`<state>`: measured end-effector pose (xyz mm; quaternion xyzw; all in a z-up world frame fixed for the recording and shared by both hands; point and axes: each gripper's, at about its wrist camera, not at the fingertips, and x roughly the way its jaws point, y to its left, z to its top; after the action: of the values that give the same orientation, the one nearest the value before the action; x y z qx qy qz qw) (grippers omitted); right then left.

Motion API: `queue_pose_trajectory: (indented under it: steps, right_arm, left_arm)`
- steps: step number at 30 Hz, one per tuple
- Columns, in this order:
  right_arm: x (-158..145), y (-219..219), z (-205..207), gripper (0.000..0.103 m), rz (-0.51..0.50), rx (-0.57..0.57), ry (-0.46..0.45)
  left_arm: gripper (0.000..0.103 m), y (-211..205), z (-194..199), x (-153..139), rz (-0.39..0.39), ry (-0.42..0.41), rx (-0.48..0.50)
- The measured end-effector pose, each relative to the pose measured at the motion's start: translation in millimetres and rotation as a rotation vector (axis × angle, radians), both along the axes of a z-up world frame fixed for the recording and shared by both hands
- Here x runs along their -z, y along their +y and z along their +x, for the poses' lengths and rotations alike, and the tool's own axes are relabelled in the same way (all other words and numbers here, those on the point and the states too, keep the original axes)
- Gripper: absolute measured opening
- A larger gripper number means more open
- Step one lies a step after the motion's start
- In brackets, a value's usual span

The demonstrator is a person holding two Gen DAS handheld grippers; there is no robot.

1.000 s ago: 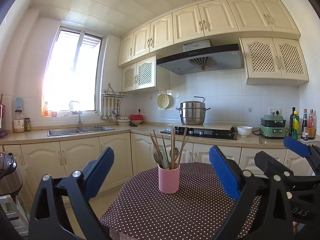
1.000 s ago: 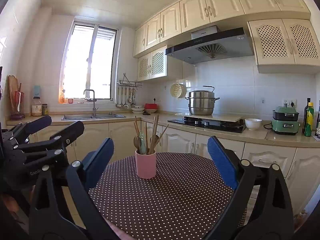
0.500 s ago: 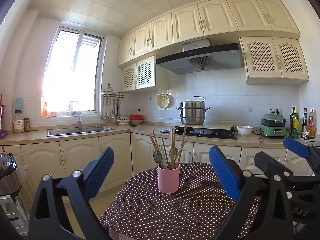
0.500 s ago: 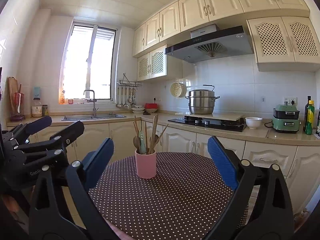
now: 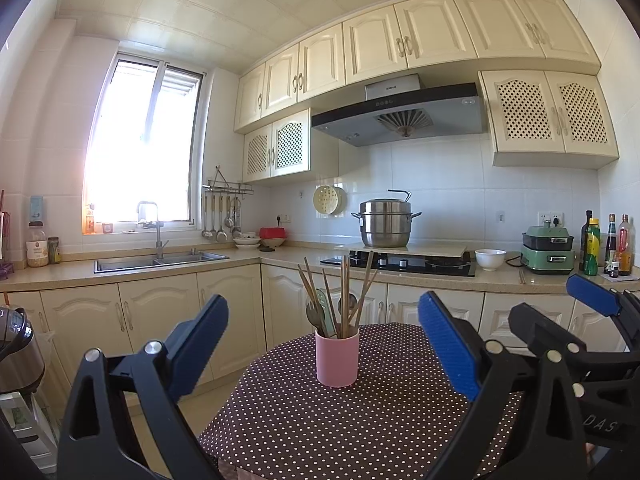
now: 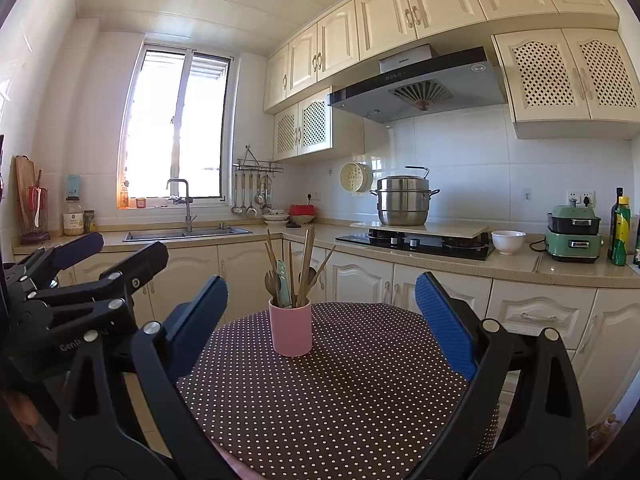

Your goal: Organize utensils

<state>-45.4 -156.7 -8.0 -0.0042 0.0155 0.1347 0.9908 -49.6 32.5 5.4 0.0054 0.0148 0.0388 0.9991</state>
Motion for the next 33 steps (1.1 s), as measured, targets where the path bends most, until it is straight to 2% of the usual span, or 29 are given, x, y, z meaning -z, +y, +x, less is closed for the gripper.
queue_pose_trajectory:
  steps: [19, 33]
  right_arm:
    - [1.4, 2.3, 8.2, 0.093, 0.006, 0.0, 0.009]
    - [4.7, 6.9, 31.3, 0.093, 0.02, 0.0, 0.037]
  left_arm:
    - [0.094, 5.9, 9.0, 3.6, 0.001, 0.007, -0.002]
    - [0.094, 13.9, 31.0, 7.8, 0.004, 0.019, -0.005]
